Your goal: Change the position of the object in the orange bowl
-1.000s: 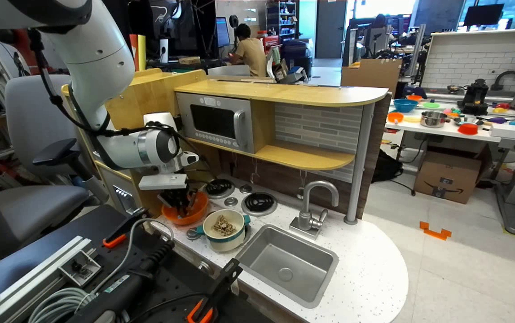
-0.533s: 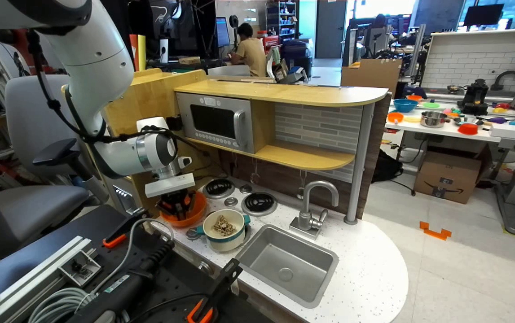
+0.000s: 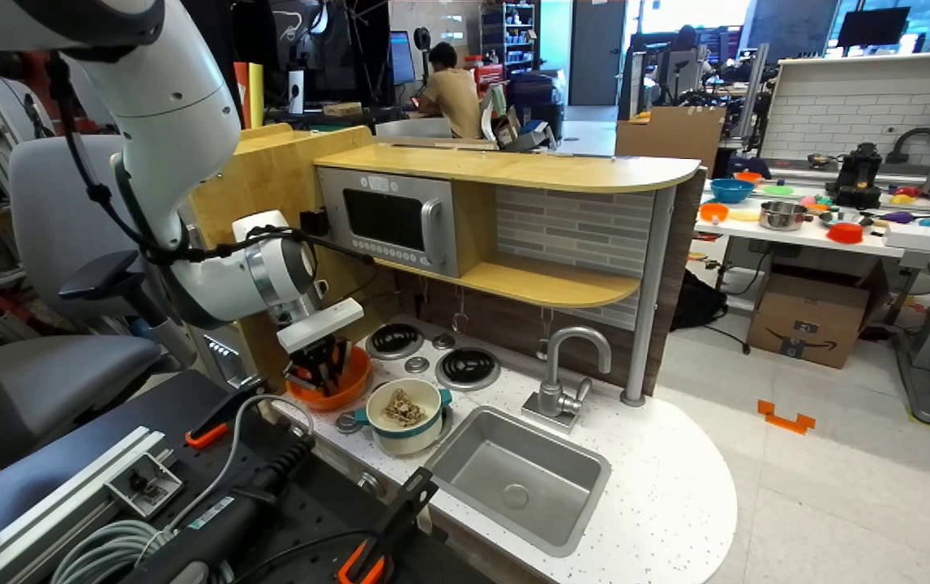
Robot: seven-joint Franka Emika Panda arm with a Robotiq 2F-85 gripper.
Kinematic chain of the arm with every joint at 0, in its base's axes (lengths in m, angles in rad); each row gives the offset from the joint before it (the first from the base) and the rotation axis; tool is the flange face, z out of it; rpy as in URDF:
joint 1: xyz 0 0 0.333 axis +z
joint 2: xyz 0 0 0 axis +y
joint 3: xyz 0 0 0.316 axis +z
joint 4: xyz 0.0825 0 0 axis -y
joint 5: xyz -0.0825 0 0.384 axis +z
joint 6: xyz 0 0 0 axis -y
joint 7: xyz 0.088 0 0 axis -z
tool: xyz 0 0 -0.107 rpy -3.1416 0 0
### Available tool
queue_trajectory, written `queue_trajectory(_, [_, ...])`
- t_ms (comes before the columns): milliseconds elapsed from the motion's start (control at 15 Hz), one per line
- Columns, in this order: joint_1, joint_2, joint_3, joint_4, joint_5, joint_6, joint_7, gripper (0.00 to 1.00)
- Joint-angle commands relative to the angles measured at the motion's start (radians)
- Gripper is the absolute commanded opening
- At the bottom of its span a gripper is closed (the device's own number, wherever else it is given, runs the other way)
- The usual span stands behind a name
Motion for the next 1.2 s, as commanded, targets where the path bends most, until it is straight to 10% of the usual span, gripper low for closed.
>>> queue_trajectory(0, [-0.002,-0.047,0.009,-0.031,-0.11,0.004,-0.083,0.04])
queue_trajectory(800, [-0.101,-0.026,0.06,-0.022,-0.413,0.044,-0.239,0.04])
queue_trajectory(867, [-0.107,-0.024,0.069,-0.02,-0.413,0.031,-0.239,0.4])
queue_trajectory(1133, [-0.125,-0.019,0.083,-0.02,-0.411,0.028,-0.248,0.63])
